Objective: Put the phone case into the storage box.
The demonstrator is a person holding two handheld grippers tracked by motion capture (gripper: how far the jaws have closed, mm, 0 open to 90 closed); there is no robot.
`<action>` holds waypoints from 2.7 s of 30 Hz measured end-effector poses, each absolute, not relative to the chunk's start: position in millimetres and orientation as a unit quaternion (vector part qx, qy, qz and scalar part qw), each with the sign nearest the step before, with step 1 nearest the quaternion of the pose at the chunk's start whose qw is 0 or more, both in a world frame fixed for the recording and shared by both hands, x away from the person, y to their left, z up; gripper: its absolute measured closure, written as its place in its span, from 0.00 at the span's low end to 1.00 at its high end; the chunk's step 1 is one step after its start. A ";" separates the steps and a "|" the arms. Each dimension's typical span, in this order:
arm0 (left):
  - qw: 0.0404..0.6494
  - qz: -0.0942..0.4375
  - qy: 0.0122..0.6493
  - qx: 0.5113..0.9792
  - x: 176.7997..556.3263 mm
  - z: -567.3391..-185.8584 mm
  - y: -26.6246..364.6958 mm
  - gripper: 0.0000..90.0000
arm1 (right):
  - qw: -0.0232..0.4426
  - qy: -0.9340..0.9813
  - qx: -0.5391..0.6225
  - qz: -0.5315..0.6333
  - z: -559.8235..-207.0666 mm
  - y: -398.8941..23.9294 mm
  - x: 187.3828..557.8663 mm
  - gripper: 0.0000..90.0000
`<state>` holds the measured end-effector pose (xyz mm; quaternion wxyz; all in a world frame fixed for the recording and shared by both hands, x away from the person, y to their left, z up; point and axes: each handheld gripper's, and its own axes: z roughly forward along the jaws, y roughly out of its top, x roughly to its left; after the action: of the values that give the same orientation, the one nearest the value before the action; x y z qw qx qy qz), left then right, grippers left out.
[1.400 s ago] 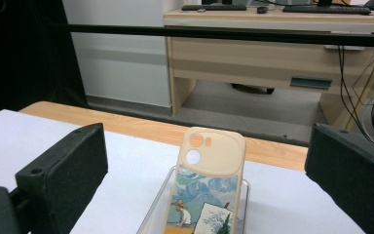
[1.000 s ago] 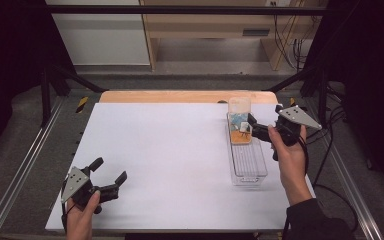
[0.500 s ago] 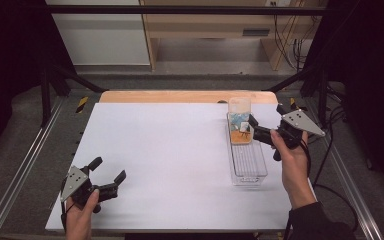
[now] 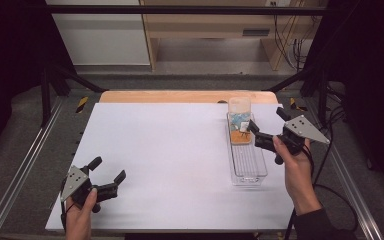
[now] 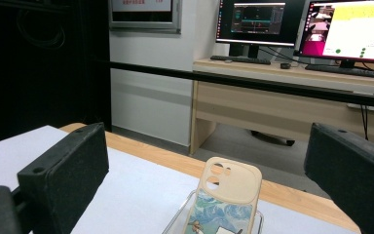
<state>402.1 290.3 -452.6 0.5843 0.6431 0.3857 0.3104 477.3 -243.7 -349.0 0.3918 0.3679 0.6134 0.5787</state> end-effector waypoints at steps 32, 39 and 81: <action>0.588 0.308 0.372 0.649 397.4 -452.6 294.6 0.02 | 0.386 0.607 0.396 0.570 -380.4 -272.3 434.0 0.03; 0.588 0.308 0.370 0.650 395.6 -452.3 294.2 0.02 | 0.386 0.609 0.394 0.570 -386.2 -273.4 425.9 0.03; 0.587 0.306 0.368 0.653 386.2 -453.0 294.7 0.02 | 0.384 0.605 0.391 0.578 -426.8 -287.7 386.1 0.03</action>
<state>386.2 294.7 -453.0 0.5874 0.6528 0.3675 0.3061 386.1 -287.7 -426.8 0.3842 0.3914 0.6045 0.5777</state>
